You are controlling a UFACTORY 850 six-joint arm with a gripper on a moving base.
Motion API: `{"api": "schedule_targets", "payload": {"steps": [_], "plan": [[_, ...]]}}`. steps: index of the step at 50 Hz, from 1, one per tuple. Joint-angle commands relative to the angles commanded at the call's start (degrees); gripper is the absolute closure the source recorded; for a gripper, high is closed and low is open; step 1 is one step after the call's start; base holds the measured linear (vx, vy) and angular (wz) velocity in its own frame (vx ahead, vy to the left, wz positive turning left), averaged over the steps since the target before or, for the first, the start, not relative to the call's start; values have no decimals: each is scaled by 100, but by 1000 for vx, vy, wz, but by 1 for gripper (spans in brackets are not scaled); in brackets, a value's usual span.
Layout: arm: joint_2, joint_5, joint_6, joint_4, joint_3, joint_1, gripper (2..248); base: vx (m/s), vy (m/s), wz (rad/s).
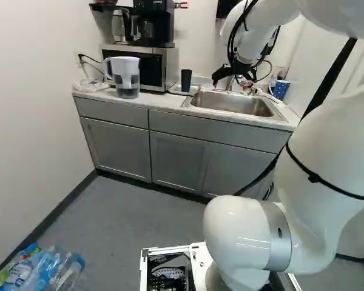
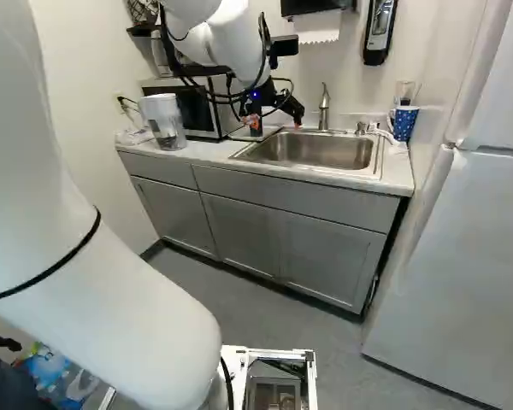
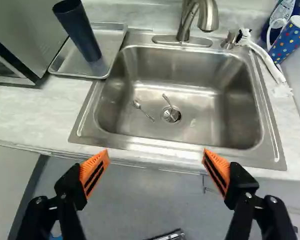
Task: Rinse the cup and place it in the tray
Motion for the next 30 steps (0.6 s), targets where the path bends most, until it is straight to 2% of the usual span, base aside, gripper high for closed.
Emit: {"api": "schedule_targets", "payload": {"steps": [30], "plan": [[0, 0, 0, 0, 0, 0, 3, -96, 105, -2]]}}
